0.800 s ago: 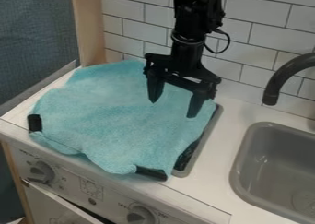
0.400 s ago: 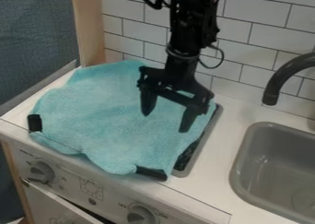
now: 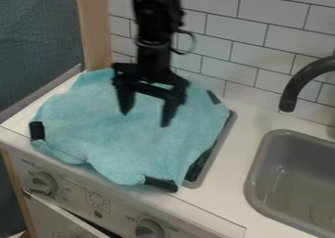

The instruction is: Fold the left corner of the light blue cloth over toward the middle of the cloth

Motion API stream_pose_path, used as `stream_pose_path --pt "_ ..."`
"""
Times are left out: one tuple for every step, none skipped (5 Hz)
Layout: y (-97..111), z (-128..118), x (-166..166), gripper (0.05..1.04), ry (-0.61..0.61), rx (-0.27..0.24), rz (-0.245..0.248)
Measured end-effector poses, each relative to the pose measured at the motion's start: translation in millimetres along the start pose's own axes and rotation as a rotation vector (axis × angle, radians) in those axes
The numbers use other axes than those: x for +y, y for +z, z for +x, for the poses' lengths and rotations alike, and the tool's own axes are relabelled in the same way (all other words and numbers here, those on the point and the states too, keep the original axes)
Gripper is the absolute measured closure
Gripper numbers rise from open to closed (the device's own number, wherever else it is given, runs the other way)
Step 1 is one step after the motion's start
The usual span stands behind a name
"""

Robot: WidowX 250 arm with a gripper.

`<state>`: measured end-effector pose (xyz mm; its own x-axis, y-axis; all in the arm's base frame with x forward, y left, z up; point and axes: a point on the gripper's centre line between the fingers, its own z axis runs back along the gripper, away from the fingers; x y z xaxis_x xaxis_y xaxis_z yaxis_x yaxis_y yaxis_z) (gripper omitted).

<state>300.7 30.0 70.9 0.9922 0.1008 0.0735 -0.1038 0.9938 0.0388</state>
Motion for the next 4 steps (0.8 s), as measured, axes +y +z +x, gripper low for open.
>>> stream_pose_path --pt "-6 3 47 0.085 0.112 0.02 0.0" --pt "-11 5 73 0.085 0.161 0.021 0.066" --pt "-12 5 98 0.085 0.227 0.013 0.1" --pt "-16 4 119 0.085 0.272 0.025 0.117"
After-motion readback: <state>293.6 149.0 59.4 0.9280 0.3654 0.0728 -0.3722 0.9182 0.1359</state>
